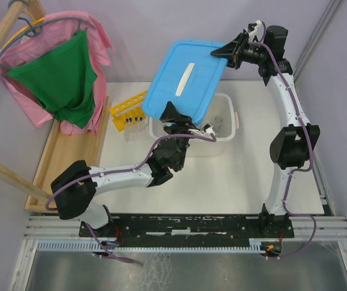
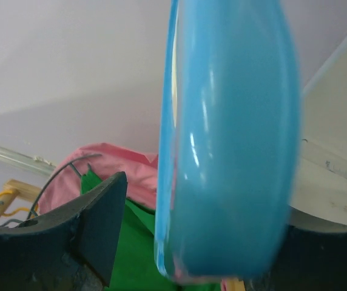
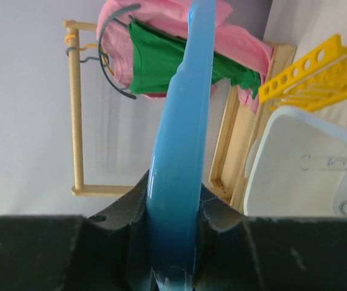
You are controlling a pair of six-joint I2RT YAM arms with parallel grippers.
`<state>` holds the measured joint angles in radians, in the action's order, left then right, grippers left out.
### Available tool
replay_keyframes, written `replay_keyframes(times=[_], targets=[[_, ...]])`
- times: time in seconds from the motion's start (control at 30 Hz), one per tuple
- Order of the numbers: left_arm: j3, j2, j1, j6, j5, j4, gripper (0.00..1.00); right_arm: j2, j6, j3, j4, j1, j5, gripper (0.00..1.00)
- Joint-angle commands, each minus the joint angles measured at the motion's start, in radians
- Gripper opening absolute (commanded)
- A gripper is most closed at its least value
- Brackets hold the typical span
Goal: Organize the chemistry lab equipment
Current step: Pick up the storage box lid at the center of the board.
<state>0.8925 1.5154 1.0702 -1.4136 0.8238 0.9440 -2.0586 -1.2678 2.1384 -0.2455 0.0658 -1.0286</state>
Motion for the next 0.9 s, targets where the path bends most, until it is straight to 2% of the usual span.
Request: replay_keyframes(times=[0.0,0.13,0.27,0.37,0.5,0.6,0.67,0.7,0.77,0.87], targets=[[0.102,0.033,0.045,0.161,0.164,-0.036,0.73,-0.044,-0.081,0.128,0.145,-0.027,0.062,0.01],[0.184,0.082,0.078,0.229,0.226,-0.055,0.76,-0.091,-0.167,0.168,0.242,-0.048,0.119,0.01],[0.300,0.131,0.086,0.376,0.315,-0.119,0.80,-0.094,-0.118,0.167,0.229,-0.077,0.216,0.01],[0.397,0.137,0.083,0.699,0.345,-0.322,0.83,-0.069,-0.059,0.126,0.214,-0.100,0.295,0.01],[0.552,0.108,0.052,1.173,0.280,-0.737,0.84,0.014,0.059,0.016,0.172,-0.132,0.432,0.01],[0.650,0.074,-0.022,1.470,0.094,-0.972,0.84,0.069,0.139,-0.035,0.136,-0.154,0.511,0.01],[0.712,0.050,-0.124,1.690,-0.117,-1.122,0.84,0.095,0.146,-0.064,0.156,-0.172,0.538,0.01],[0.721,0.038,-0.211,1.782,-0.245,-1.156,0.84,0.105,0.150,-0.070,0.164,-0.179,0.546,0.01],[0.705,0.011,-0.342,1.951,-0.513,-1.148,0.83,0.120,0.162,-0.071,0.171,-0.190,0.556,0.01],[0.666,-0.002,-0.499,2.142,-0.783,-1.072,0.82,0.137,0.164,-0.068,0.196,-0.201,0.564,0.01]])
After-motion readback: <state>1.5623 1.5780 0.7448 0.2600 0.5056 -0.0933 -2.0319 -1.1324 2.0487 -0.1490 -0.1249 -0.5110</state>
